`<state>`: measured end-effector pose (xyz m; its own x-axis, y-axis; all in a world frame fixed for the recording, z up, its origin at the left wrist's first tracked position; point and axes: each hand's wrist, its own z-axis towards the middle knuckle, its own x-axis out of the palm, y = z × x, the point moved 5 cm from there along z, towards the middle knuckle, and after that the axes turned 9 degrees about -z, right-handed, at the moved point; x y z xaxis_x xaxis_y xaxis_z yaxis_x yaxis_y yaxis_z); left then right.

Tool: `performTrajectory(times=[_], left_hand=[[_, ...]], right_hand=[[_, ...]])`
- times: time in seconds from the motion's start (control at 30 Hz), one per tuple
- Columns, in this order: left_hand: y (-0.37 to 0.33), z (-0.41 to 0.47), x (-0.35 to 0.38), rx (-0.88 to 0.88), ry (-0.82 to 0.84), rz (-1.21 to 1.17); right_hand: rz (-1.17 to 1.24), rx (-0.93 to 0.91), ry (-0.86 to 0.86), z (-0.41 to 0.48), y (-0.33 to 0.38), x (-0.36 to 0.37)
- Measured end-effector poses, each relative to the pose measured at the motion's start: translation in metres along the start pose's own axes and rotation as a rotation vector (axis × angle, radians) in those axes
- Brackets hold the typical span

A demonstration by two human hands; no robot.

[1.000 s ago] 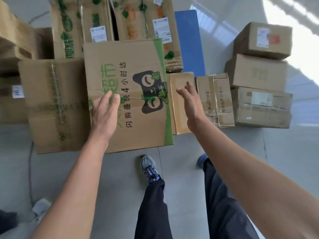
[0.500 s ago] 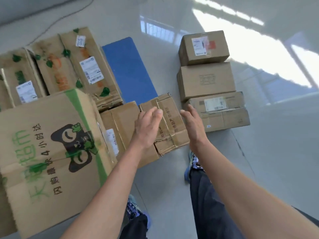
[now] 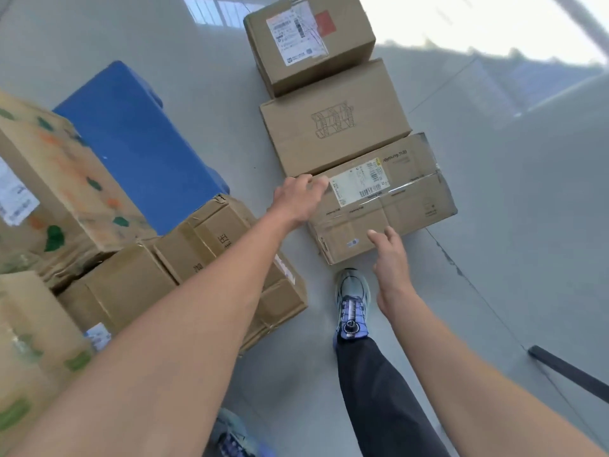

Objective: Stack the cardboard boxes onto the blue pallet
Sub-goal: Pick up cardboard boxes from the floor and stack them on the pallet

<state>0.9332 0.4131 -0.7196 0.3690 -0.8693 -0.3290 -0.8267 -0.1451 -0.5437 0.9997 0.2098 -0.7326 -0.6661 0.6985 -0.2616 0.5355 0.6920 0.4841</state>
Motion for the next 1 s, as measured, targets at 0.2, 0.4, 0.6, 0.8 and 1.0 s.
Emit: performTrajectory(times=[0.2, 0.4, 0.6, 0.8, 1.0], left_hand=[[0.009, 0.070, 0.019, -0.077, -0.008, 0.068], [0.014, 0.112, 0.035, -0.103, -0.014, 0.157], [0.007, 0.137, 0.061, -0.134, 0.058, 0.331], [0.003, 0.132, 0.070, -0.157, 0.090, 0.293], [-0.006, 0.072, 0.074, -0.154, 0.134, 0.012]], right_hand=[[0.090, 0.114, -0.033, 0.053, -0.027, -0.004], [0.232, 0.309, -0.081, 0.087, -0.050, 0.002], [0.353, 0.394, -0.029, 0.114, -0.060, 0.003], [0.433, 0.358, -0.036, 0.110, -0.051, -0.012], [0.348, 0.233, -0.113, 0.068, -0.021, -0.059]])
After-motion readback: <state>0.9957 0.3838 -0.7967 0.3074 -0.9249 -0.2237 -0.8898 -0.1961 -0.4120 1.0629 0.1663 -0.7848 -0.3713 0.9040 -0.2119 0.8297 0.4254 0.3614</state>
